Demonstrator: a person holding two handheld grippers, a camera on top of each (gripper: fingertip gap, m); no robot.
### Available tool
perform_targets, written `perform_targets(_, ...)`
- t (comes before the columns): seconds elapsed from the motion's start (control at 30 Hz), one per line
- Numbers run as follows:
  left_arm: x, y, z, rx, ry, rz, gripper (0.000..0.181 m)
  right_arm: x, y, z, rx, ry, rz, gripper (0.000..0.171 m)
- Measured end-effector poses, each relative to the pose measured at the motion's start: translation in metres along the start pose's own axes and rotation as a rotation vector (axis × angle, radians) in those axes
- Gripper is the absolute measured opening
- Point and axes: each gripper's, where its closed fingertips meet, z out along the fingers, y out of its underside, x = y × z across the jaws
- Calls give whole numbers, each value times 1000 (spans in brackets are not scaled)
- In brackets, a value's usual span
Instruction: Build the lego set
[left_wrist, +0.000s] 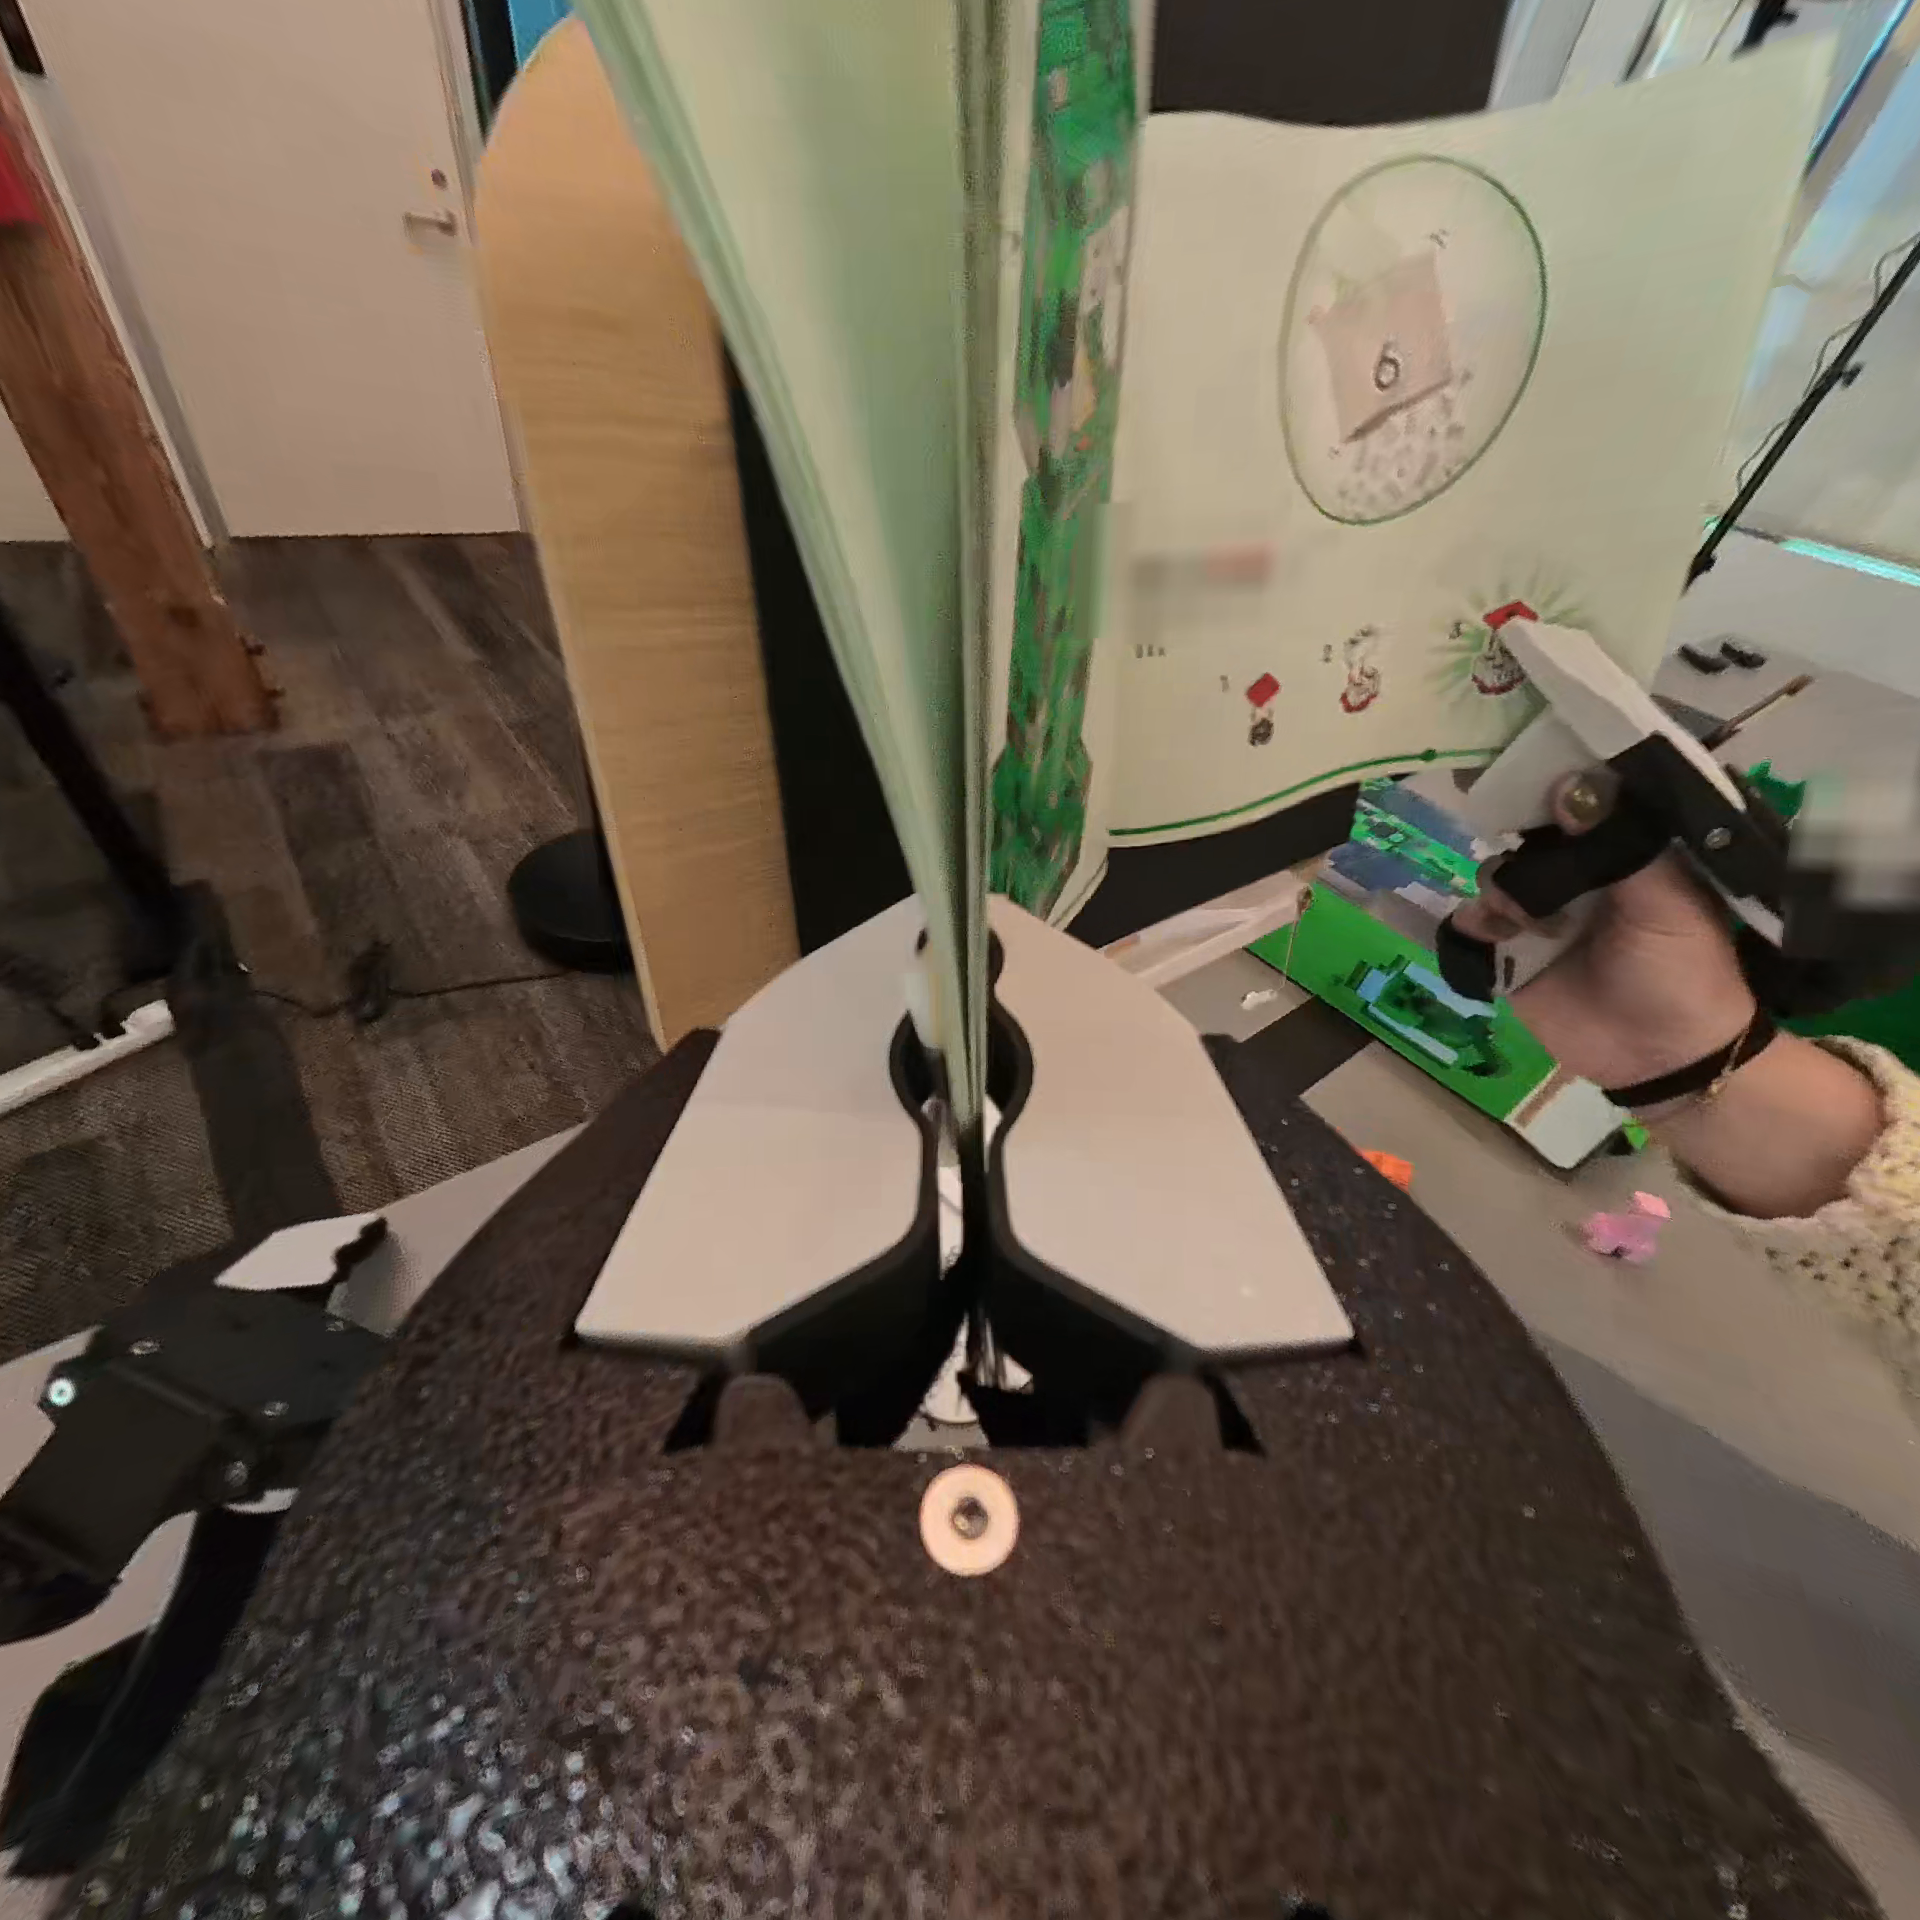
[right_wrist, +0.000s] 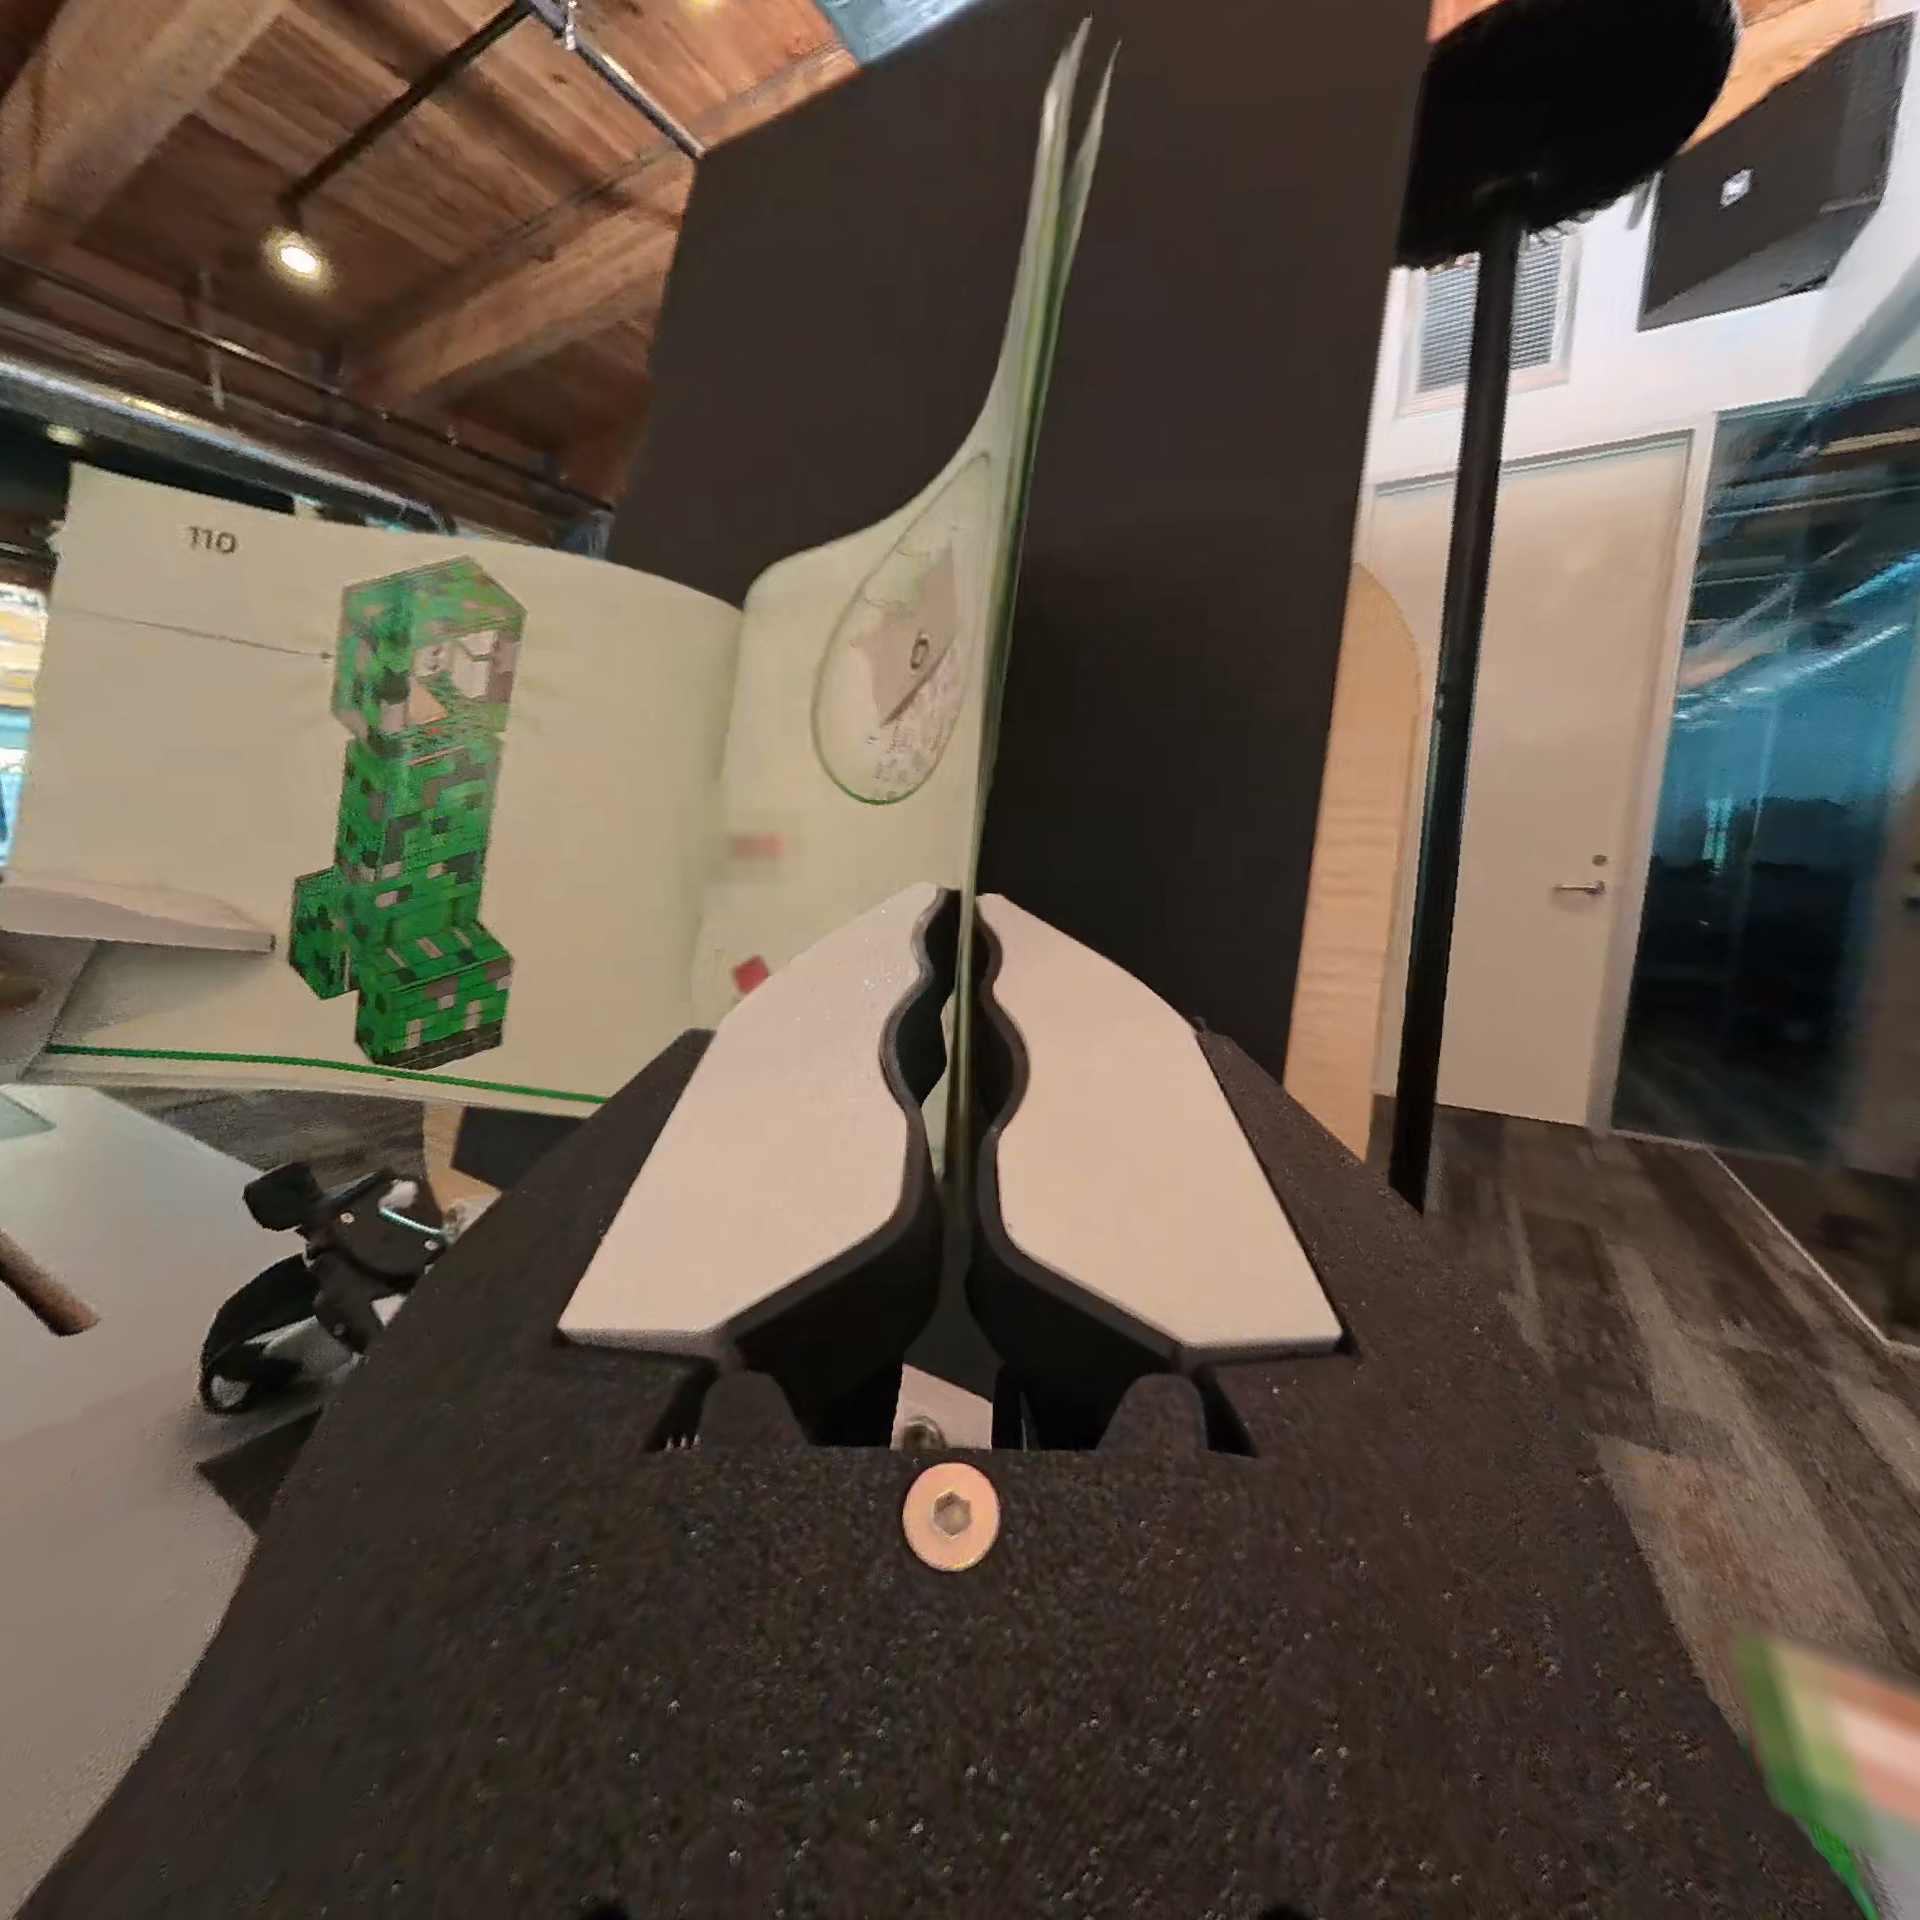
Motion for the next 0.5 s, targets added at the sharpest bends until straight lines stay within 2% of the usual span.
perform_targets(0.23, -12, 15, 3, -65, 95, -82, 1, 18, 31, -12, -37, 43, 40, 0)
perform_targets(0.5, -32, 42, 17, -180, 47, -104, 1, 26, 57, -20, -90, 74, 65, 0)
